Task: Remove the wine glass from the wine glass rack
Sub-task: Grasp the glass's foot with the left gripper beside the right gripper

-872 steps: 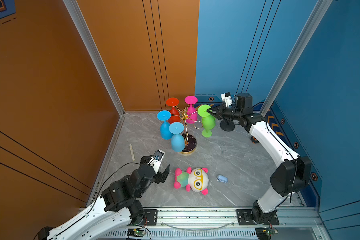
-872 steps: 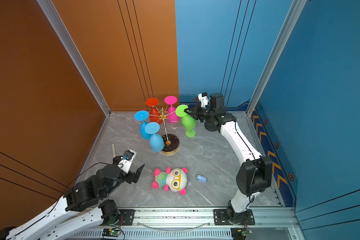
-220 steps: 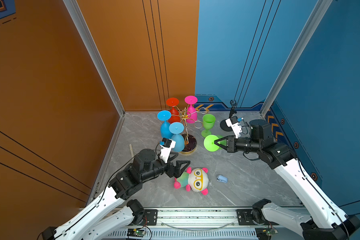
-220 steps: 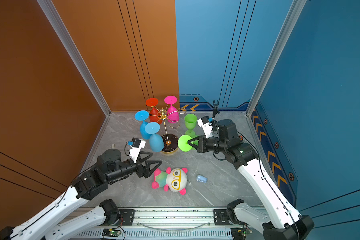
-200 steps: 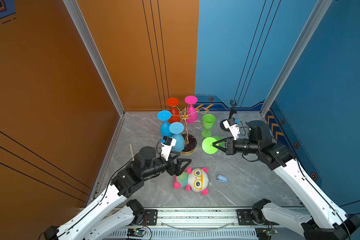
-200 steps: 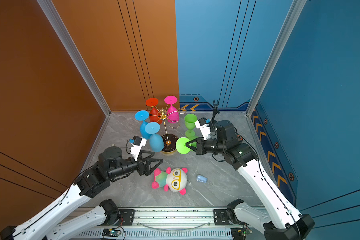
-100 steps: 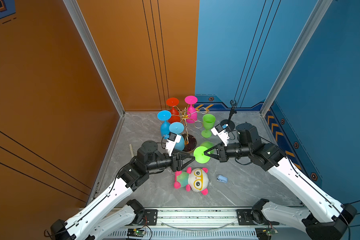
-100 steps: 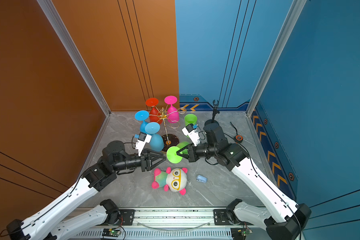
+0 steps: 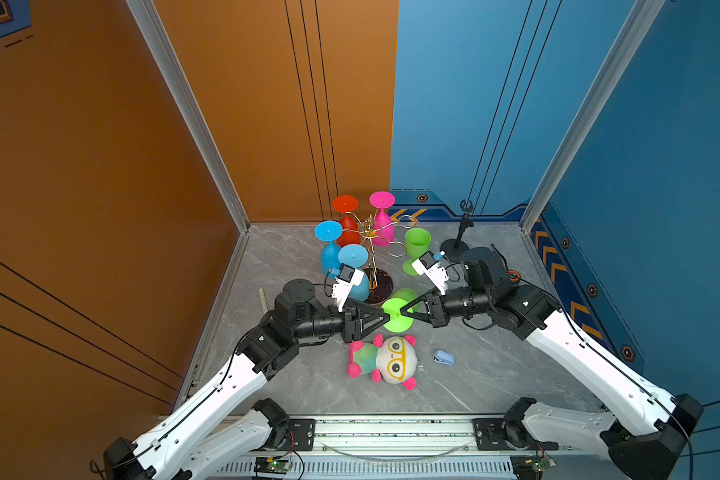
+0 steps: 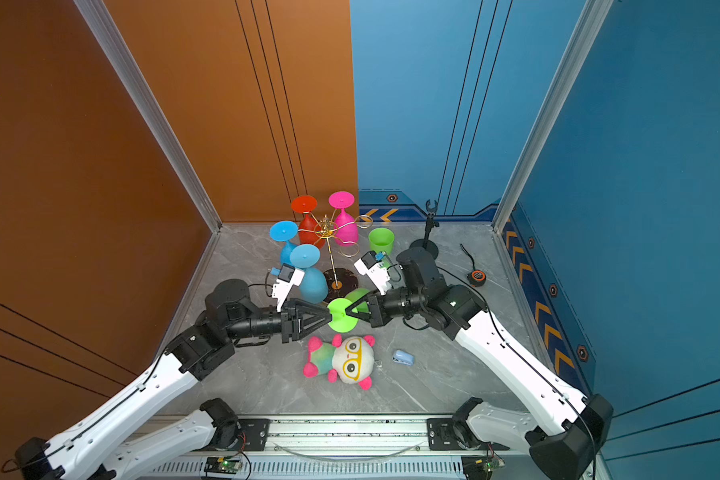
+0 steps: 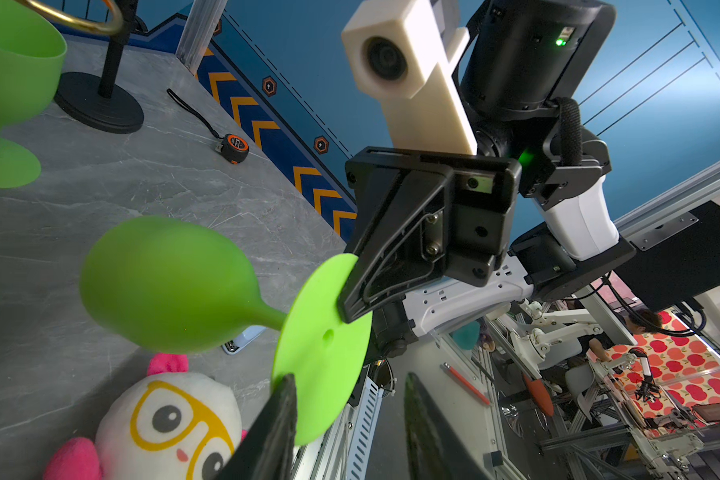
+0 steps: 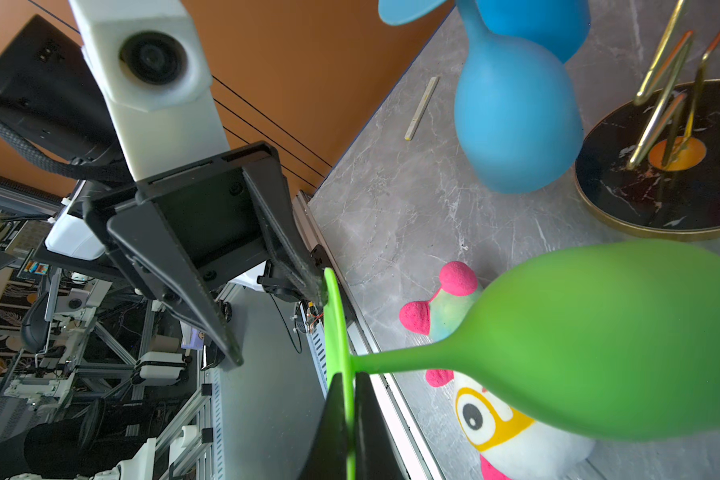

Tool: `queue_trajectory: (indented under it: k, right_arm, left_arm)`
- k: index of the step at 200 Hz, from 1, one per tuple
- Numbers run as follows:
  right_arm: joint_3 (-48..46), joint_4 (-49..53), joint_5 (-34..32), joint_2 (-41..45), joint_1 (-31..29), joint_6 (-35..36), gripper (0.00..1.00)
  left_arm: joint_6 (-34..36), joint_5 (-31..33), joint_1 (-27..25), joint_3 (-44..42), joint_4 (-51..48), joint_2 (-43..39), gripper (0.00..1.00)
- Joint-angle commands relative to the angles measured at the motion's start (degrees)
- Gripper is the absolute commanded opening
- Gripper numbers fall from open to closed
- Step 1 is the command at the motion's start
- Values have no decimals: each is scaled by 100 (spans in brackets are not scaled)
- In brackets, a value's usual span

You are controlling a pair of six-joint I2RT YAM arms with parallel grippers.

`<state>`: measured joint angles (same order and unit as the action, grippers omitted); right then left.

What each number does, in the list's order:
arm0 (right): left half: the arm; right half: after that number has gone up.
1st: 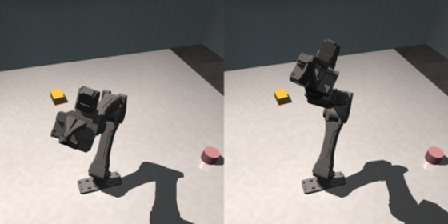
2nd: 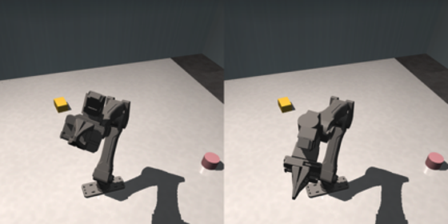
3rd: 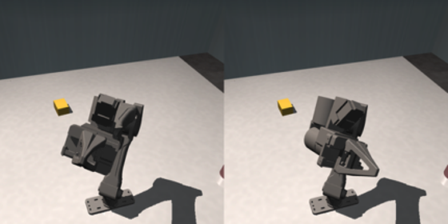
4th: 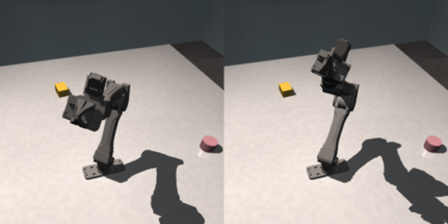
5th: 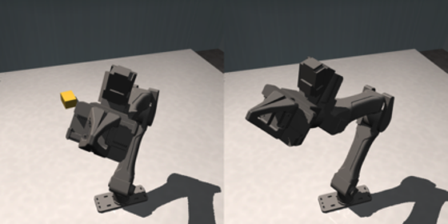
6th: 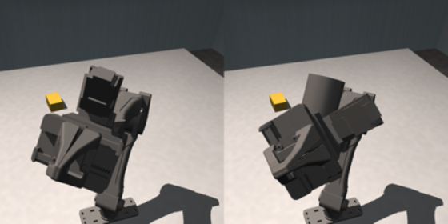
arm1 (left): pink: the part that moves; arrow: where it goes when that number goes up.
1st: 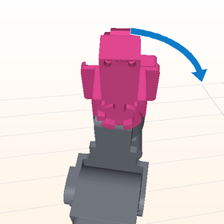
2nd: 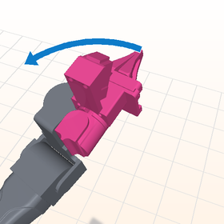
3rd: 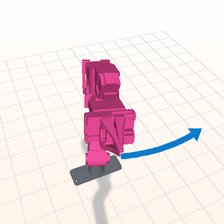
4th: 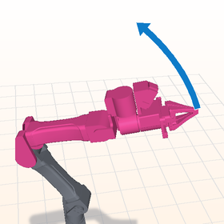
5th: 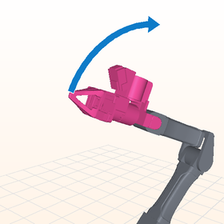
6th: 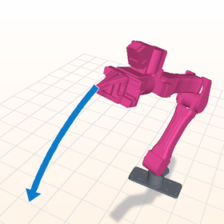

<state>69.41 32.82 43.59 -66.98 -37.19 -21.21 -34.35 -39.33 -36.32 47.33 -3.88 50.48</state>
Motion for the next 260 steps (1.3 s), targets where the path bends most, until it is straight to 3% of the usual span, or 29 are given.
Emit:
queue_trajectory:
  k: [1,49,120,187,247,260]
  right_arm:
    - [50,-188,102,17,-25,12,0]
    - [85,-188,158,27,-31,-6,0]
    - [143,-248,219,-58,-122,-30,0]
    - [127,-267,229,-48,-131,-23,0]
    - [97,-253,220,-8,-23,-39,0]
    - [92,-249,220,21,-4,-54,4]
  left_arm:
    - [133,192,116,70,-243,-130,51]
    - [387,485,212,169,-869,-164,56]
    - [149,-165,213,97,-211,6,44]
    - [-94,-608,208,14,175,159,28]
    - [-110,-796,195,-9,177,159,5]
    - [-108,-804,187,-10,172,148,0]
